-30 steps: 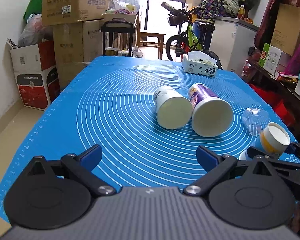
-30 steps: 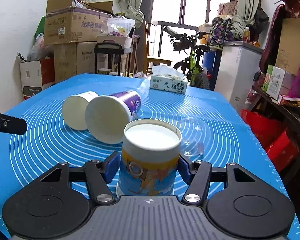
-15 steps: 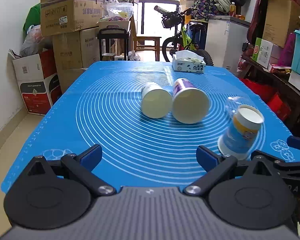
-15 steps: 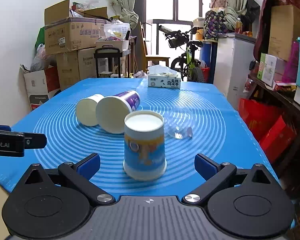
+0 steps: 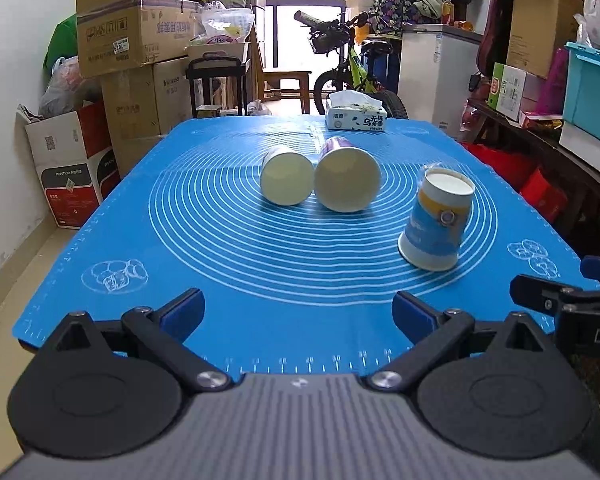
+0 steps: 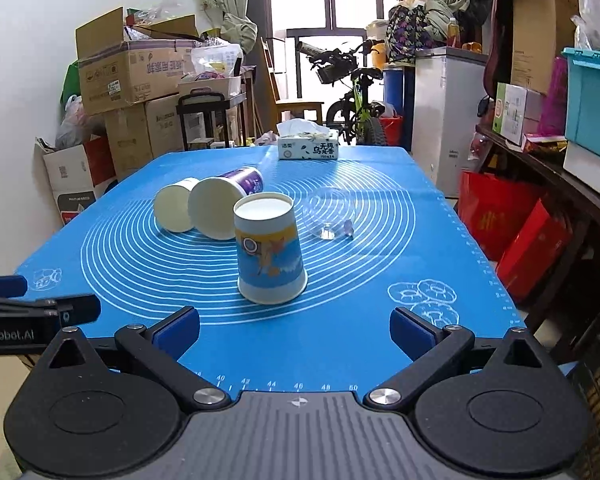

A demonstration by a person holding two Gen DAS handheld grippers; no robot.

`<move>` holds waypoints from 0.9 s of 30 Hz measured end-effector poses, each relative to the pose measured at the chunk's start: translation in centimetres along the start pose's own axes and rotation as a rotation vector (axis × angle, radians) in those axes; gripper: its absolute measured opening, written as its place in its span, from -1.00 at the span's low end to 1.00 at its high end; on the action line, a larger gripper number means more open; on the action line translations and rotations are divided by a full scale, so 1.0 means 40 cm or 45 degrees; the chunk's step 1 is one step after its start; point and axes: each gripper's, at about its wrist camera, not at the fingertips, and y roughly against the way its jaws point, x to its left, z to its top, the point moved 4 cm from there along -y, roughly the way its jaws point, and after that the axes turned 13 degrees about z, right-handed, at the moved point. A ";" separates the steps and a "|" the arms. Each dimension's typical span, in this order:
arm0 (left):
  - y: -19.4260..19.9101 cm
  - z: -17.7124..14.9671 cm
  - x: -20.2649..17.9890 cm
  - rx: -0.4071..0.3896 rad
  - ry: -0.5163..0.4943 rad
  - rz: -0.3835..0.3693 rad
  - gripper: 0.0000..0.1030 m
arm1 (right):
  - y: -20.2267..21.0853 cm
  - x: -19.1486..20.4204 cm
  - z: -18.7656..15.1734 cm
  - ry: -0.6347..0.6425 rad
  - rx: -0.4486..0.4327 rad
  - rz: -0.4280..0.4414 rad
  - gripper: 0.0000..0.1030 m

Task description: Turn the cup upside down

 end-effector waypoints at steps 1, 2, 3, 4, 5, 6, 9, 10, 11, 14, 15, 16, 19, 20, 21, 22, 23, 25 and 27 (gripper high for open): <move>0.003 -0.003 0.002 -0.001 -0.001 0.001 0.92 | 0.003 0.001 -0.003 0.002 0.003 0.001 1.00; 0.005 -0.004 0.003 -0.001 -0.001 0.002 0.92 | 0.004 0.004 -0.004 0.004 0.006 0.002 1.00; 0.006 -0.005 0.003 -0.001 -0.001 0.002 0.92 | 0.006 0.006 -0.005 0.007 0.008 0.001 1.00; 0.005 -0.006 0.002 0.000 -0.002 -0.001 0.92 | 0.008 0.008 -0.005 0.010 0.010 0.001 1.00; 0.007 -0.009 0.001 0.001 -0.006 -0.003 0.92 | 0.010 0.011 -0.006 0.013 0.010 0.000 1.00; 0.010 -0.012 0.000 0.002 -0.010 -0.005 0.92 | 0.013 0.012 -0.006 0.016 0.010 -0.001 1.00; 0.017 -0.019 -0.001 -0.001 -0.015 -0.011 0.92 | 0.018 0.012 -0.007 0.018 0.008 -0.004 1.00; 0.018 -0.020 0.000 -0.001 -0.012 -0.014 0.92 | 0.019 0.012 -0.007 0.018 0.009 -0.004 1.00; 0.019 -0.020 0.001 0.001 -0.011 -0.016 0.92 | 0.018 0.012 -0.007 0.019 0.009 -0.003 1.00; 0.020 -0.021 0.001 -0.001 -0.014 -0.016 0.92 | 0.018 0.012 -0.007 0.017 0.009 0.000 1.00; 0.019 -0.021 0.000 -0.001 -0.015 -0.017 0.92 | 0.020 0.013 -0.007 0.016 0.009 0.001 1.00; 0.019 -0.020 -0.001 -0.001 -0.016 -0.017 0.92 | 0.021 0.014 -0.007 0.018 0.010 0.001 1.00; 0.016 -0.019 -0.005 0.001 -0.021 -0.018 0.92 | 0.027 0.017 -0.007 0.026 0.009 0.008 1.00; 0.015 -0.019 -0.006 0.001 -0.024 -0.019 0.92 | 0.030 0.018 -0.007 0.026 0.006 0.009 1.00; 0.015 -0.019 -0.007 0.002 -0.026 -0.021 0.92 | 0.031 0.018 -0.008 0.026 0.006 0.007 1.00; 0.014 -0.018 -0.008 0.005 -0.025 -0.024 0.92 | 0.033 0.017 -0.009 0.026 0.006 0.008 1.00; 0.014 -0.018 -0.008 0.007 -0.024 -0.025 0.92 | 0.033 0.017 -0.009 0.025 0.006 0.008 1.00; 0.015 -0.019 -0.009 0.005 -0.026 -0.024 0.92 | 0.034 0.018 -0.009 0.026 0.006 0.009 1.00; 0.015 -0.018 -0.009 0.003 -0.026 -0.024 0.92 | 0.034 0.018 -0.009 0.026 0.004 0.008 1.00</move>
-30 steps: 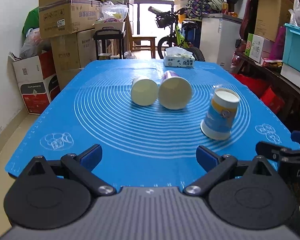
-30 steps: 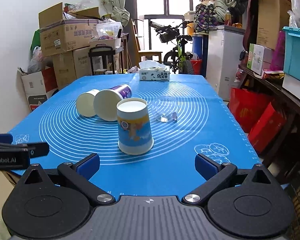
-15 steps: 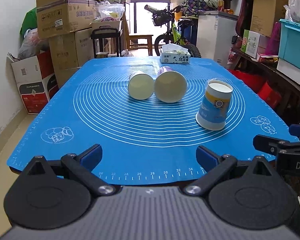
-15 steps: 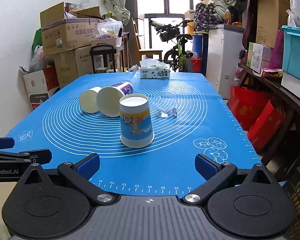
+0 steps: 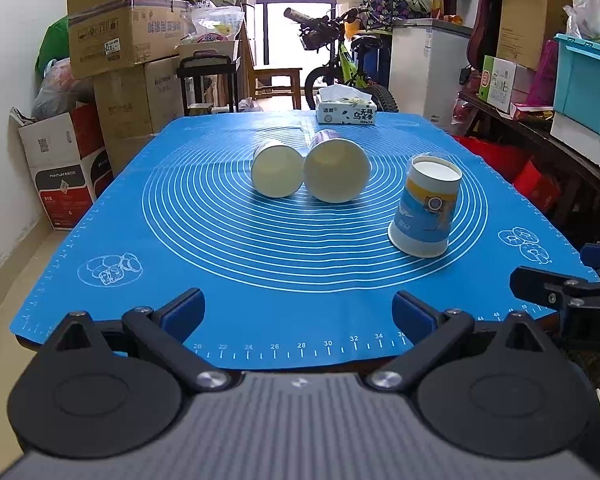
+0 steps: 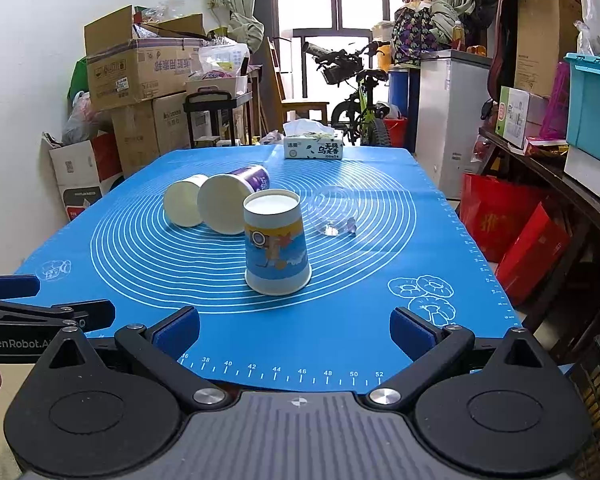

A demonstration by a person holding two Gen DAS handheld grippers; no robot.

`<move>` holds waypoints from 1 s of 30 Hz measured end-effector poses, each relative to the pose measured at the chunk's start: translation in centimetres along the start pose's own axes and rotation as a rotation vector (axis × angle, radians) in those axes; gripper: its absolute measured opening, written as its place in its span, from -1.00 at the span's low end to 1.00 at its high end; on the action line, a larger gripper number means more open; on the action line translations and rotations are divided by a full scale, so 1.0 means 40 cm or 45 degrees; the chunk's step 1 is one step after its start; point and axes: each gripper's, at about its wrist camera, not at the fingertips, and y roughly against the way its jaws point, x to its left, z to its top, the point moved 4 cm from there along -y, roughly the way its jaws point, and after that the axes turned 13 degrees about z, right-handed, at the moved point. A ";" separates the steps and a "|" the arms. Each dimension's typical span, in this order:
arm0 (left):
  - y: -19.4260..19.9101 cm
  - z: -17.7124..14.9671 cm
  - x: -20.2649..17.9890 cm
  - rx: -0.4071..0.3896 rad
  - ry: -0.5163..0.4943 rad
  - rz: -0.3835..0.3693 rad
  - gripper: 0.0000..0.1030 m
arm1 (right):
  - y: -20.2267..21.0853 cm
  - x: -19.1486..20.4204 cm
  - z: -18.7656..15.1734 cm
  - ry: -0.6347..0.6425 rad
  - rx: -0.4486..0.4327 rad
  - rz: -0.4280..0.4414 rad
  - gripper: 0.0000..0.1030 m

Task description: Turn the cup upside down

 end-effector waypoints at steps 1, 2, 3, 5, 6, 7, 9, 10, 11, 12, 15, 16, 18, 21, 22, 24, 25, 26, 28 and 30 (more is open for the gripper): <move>0.000 0.000 0.000 -0.001 0.000 0.000 0.92 | 0.001 0.000 0.000 -0.002 -0.003 0.003 1.00; 0.000 -0.001 0.001 -0.003 0.001 -0.001 0.92 | 0.003 0.000 -0.001 -0.003 -0.006 0.006 1.00; 0.000 -0.001 0.000 -0.004 0.000 -0.002 0.92 | 0.005 0.000 -0.001 -0.004 -0.009 0.009 1.00; 0.002 -0.003 0.000 -0.008 0.000 -0.009 0.92 | 0.008 -0.003 -0.002 -0.005 -0.010 0.013 1.00; 0.003 -0.003 -0.001 -0.010 0.000 -0.015 0.92 | 0.009 -0.003 -0.003 -0.004 -0.010 0.012 1.00; 0.003 -0.003 0.000 -0.011 -0.001 -0.018 0.92 | 0.010 -0.003 -0.003 -0.005 -0.011 0.009 1.00; 0.005 -0.004 -0.001 -0.016 -0.003 -0.018 0.92 | 0.012 -0.003 -0.003 -0.006 -0.014 0.009 1.00; 0.006 -0.004 -0.001 -0.020 -0.003 -0.020 0.92 | 0.014 -0.003 -0.002 -0.007 -0.018 0.009 1.00; 0.007 -0.004 -0.001 -0.024 -0.001 -0.021 0.92 | 0.017 -0.002 -0.002 -0.006 -0.024 0.007 1.00; 0.009 -0.004 -0.001 -0.029 0.001 -0.021 0.92 | 0.019 -0.002 -0.002 -0.005 -0.029 0.007 1.00; 0.012 -0.005 -0.003 -0.038 0.000 -0.018 0.92 | 0.022 0.001 0.000 -0.004 -0.039 0.005 1.00; 0.013 -0.005 -0.004 -0.041 0.000 -0.018 0.92 | 0.023 0.001 -0.001 -0.004 -0.042 0.005 1.00; 0.015 -0.009 -0.005 -0.046 -0.003 -0.018 0.92 | 0.026 0.003 -0.004 -0.004 -0.048 0.010 1.00; 0.016 -0.010 -0.005 -0.050 -0.008 -0.017 0.92 | 0.027 0.003 -0.005 -0.005 -0.052 0.014 1.00; 0.016 -0.010 -0.005 -0.051 -0.008 -0.017 0.92 | 0.028 0.003 -0.006 -0.005 -0.053 0.015 1.00; 0.016 -0.010 -0.005 -0.053 -0.006 -0.016 0.92 | 0.028 0.004 -0.006 -0.004 -0.053 0.016 1.00; 0.017 -0.010 -0.004 -0.054 -0.006 -0.016 0.92 | 0.028 0.002 -0.005 -0.004 -0.053 0.017 1.00; 0.017 -0.011 -0.004 -0.053 -0.006 -0.015 0.92 | 0.029 0.002 -0.004 -0.003 -0.054 0.017 1.00; 0.017 -0.010 -0.004 -0.053 -0.007 -0.016 0.92 | 0.029 0.002 -0.004 -0.005 -0.054 0.018 1.00; 0.017 -0.011 -0.004 -0.053 -0.007 -0.015 0.92 | 0.029 0.003 -0.004 -0.004 -0.054 0.017 1.00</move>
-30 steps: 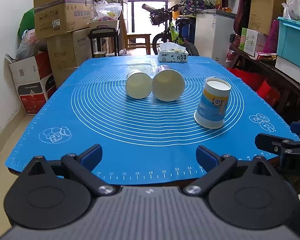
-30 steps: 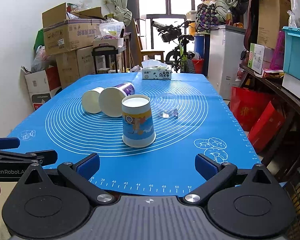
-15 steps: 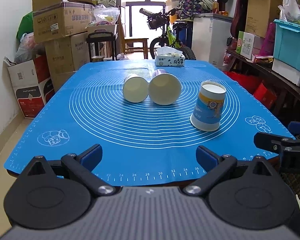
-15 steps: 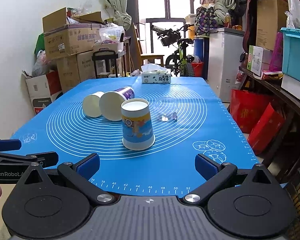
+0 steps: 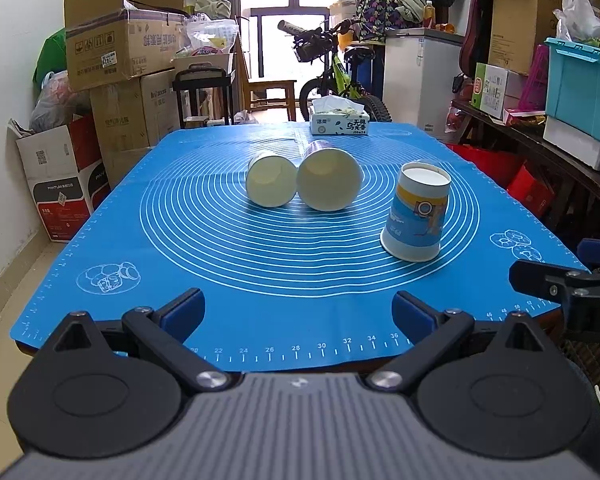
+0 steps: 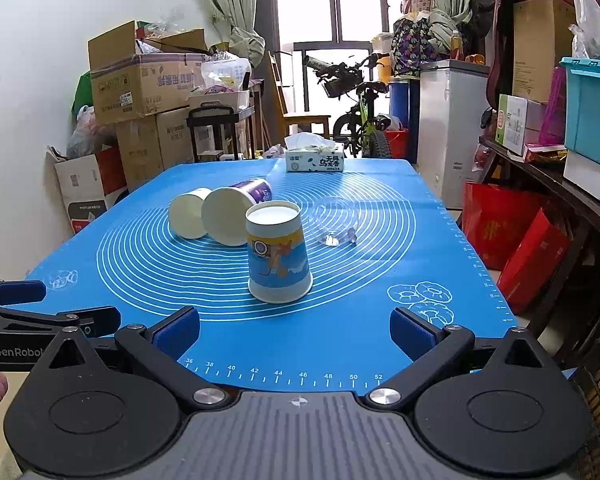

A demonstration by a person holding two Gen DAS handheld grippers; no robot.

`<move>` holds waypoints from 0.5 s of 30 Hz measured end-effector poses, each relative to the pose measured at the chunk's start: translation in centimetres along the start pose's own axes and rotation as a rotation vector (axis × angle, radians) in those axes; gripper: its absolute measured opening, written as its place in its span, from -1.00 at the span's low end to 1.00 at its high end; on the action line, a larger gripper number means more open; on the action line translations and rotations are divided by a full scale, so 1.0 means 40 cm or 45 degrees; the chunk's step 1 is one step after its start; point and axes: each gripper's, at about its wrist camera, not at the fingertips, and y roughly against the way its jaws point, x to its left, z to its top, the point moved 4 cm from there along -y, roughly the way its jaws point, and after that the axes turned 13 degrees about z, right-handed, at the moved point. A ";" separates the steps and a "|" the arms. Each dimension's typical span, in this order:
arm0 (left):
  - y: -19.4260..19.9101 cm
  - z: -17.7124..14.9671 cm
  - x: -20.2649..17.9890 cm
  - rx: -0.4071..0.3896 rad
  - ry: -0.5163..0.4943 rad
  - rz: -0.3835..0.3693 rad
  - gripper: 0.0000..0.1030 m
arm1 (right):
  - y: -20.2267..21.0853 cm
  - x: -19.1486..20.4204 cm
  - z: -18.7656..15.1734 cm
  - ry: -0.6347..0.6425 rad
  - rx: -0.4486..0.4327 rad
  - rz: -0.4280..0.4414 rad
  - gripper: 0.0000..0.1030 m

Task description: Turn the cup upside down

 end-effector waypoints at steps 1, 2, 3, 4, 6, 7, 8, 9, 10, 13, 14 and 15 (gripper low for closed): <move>0.000 0.000 0.000 0.001 -0.003 0.000 0.92 | 0.000 0.000 0.000 -0.001 0.001 0.001 1.00; -0.001 -0.001 0.001 0.003 -0.004 0.000 0.92 | 0.000 -0.001 -0.001 -0.002 0.001 0.002 1.00; 0.000 0.000 0.002 0.004 -0.003 0.000 0.92 | 0.000 0.000 -0.001 -0.002 0.000 0.001 1.00; 0.000 0.000 0.002 0.004 -0.003 0.000 0.92 | 0.000 0.000 -0.001 -0.001 0.001 0.001 1.00; -0.001 -0.001 0.002 0.003 -0.005 0.002 0.92 | 0.000 -0.001 -0.001 -0.002 0.000 0.002 1.00; -0.001 0.000 0.003 0.002 -0.005 0.003 0.92 | 0.000 -0.001 -0.001 -0.002 0.000 0.002 1.00; -0.001 0.000 0.003 0.002 -0.005 0.004 0.92 | 0.000 -0.001 -0.001 -0.001 0.000 0.002 1.00; -0.002 0.000 0.003 0.003 -0.005 0.004 0.92 | 0.000 -0.001 -0.001 -0.001 0.000 0.002 1.00; -0.002 0.000 0.003 0.003 -0.004 0.004 0.92 | 0.000 -0.001 -0.001 -0.001 0.000 0.002 1.00; -0.002 -0.001 0.004 0.003 -0.004 0.005 0.92 | 0.000 -0.001 -0.002 -0.002 0.000 0.002 1.00; -0.002 -0.002 0.004 0.002 -0.005 0.005 0.92 | 0.000 -0.001 -0.001 -0.002 0.000 0.002 1.00; -0.002 -0.001 0.004 0.003 -0.004 0.005 0.92 | 0.000 -0.001 -0.002 -0.002 0.001 0.001 1.00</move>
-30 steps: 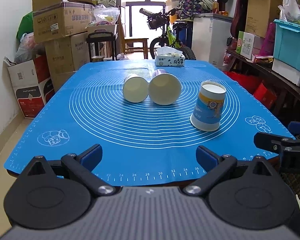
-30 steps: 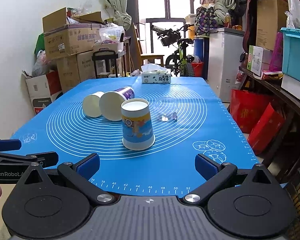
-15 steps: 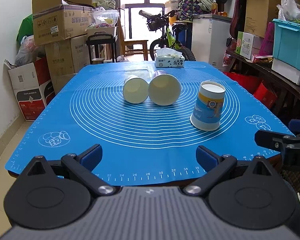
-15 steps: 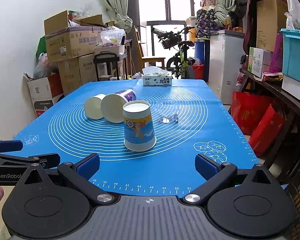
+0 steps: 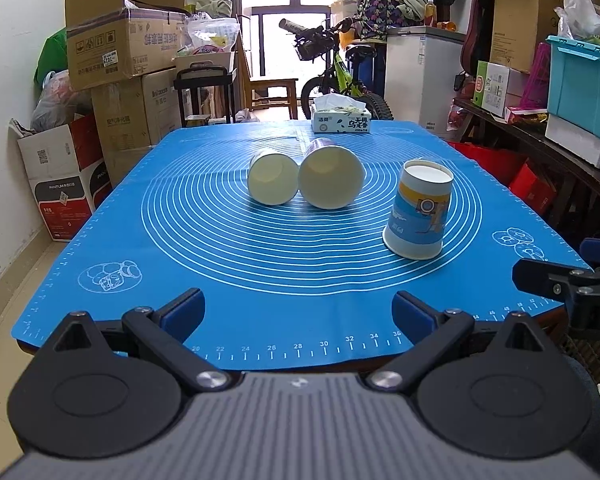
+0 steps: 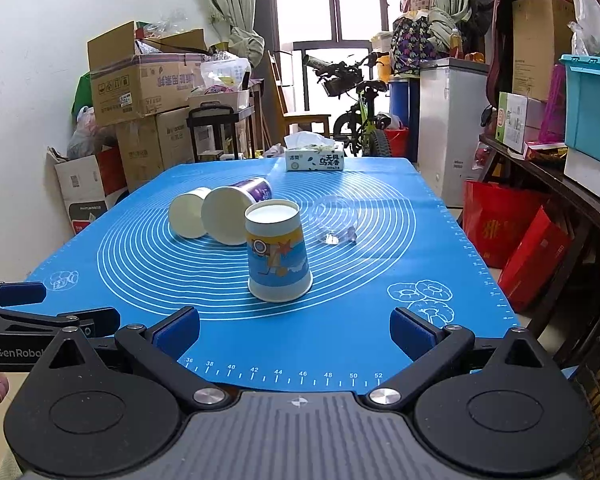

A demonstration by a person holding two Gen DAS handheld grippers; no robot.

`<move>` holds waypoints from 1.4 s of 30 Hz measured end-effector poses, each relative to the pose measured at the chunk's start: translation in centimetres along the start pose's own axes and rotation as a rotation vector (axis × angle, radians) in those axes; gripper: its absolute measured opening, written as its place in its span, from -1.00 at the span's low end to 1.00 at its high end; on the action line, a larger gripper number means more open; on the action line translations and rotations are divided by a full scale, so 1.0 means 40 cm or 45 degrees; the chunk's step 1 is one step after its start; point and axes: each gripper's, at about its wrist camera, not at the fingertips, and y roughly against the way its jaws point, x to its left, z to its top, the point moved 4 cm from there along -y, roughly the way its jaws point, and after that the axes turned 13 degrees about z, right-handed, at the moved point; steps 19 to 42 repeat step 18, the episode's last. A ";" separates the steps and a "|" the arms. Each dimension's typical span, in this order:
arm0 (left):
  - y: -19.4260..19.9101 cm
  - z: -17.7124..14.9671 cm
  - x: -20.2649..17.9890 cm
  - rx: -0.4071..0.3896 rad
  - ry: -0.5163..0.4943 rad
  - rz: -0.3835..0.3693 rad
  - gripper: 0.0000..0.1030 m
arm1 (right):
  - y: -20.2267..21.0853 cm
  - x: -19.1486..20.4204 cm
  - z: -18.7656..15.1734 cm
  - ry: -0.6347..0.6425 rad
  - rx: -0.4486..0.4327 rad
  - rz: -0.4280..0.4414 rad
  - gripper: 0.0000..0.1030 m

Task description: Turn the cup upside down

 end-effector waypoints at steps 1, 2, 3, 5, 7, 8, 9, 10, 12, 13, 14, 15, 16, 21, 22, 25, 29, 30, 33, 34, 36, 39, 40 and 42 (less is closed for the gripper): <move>0.000 0.000 0.000 0.000 0.001 -0.001 0.92 | 0.000 -0.001 0.000 0.000 -0.001 0.000 1.00; 0.000 0.000 0.000 0.001 0.001 -0.002 0.92 | 0.000 -0.001 0.000 -0.001 -0.001 0.001 1.00; 0.000 0.000 0.000 0.000 0.000 0.000 0.92 | -0.001 0.001 0.000 -0.001 0.000 0.001 1.00; 0.000 0.000 0.001 0.000 0.000 0.000 0.92 | 0.000 0.000 0.000 0.000 0.000 0.001 1.00; -0.001 -0.001 0.001 0.002 0.002 0.001 0.92 | 0.000 0.001 0.000 0.000 -0.001 0.001 1.00; -0.001 -0.001 0.003 0.002 0.003 0.001 0.92 | 0.000 0.000 0.000 0.000 -0.001 0.001 1.00; -0.001 -0.001 0.005 0.003 0.004 0.002 0.92 | 0.000 0.001 0.000 0.000 0.000 0.001 1.00; -0.002 -0.002 0.005 0.003 0.003 0.003 0.92 | 0.000 0.001 0.000 0.001 0.000 0.002 1.00; -0.003 -0.002 0.006 0.003 0.001 0.006 0.92 | 0.000 0.001 0.000 0.000 0.000 0.001 1.00; -0.003 -0.002 0.008 0.003 0.002 0.007 0.92 | -0.001 0.000 0.000 -0.001 -0.001 0.001 1.00; -0.003 -0.002 0.009 0.002 0.003 0.006 0.92 | -0.001 0.001 0.000 -0.002 -0.001 0.002 1.00; -0.003 -0.002 0.008 0.001 0.001 0.006 0.92 | -0.001 0.001 0.000 -0.002 0.000 0.001 1.00; -0.005 -0.001 0.008 -0.001 0.000 0.008 0.92 | -0.001 0.001 0.000 -0.002 0.001 0.001 1.00; -0.007 0.001 0.010 -0.001 -0.001 0.011 0.92 | -0.002 0.001 -0.001 -0.003 0.003 0.002 1.00; -0.007 0.001 0.010 -0.001 -0.001 0.011 0.92 | -0.002 0.001 -0.001 -0.003 0.003 0.002 1.00; -0.007 0.001 0.010 -0.001 -0.001 0.011 0.92 | -0.002 0.001 -0.001 -0.003 0.003 0.002 1.00; -0.007 0.001 0.010 -0.001 -0.001 0.011 0.92 | -0.002 0.001 -0.001 -0.003 0.003 0.002 1.00; -0.007 0.001 0.010 -0.001 -0.001 0.011 0.92 | -0.002 0.001 -0.001 -0.003 0.003 0.002 1.00; -0.007 0.001 0.010 -0.001 -0.001 0.011 0.92 | -0.002 0.001 -0.001 -0.003 0.003 0.002 1.00; -0.007 0.001 0.010 -0.001 -0.001 0.011 0.92 | -0.002 0.001 -0.001 -0.003 0.003 0.002 1.00; -0.007 0.001 0.010 -0.001 -0.001 0.011 0.92 | -0.002 0.001 -0.001 -0.003 0.003 0.002 1.00; -0.007 0.001 0.010 -0.001 -0.001 0.011 0.92 | -0.002 0.001 -0.001 -0.003 0.003 0.002 1.00; -0.007 0.001 0.010 -0.001 -0.001 0.011 0.92 | -0.002 0.001 -0.001 -0.003 0.003 0.002 1.00; -0.007 0.001 0.010 -0.001 -0.001 0.011 0.92 | -0.002 0.001 -0.001 -0.003 0.003 0.002 1.00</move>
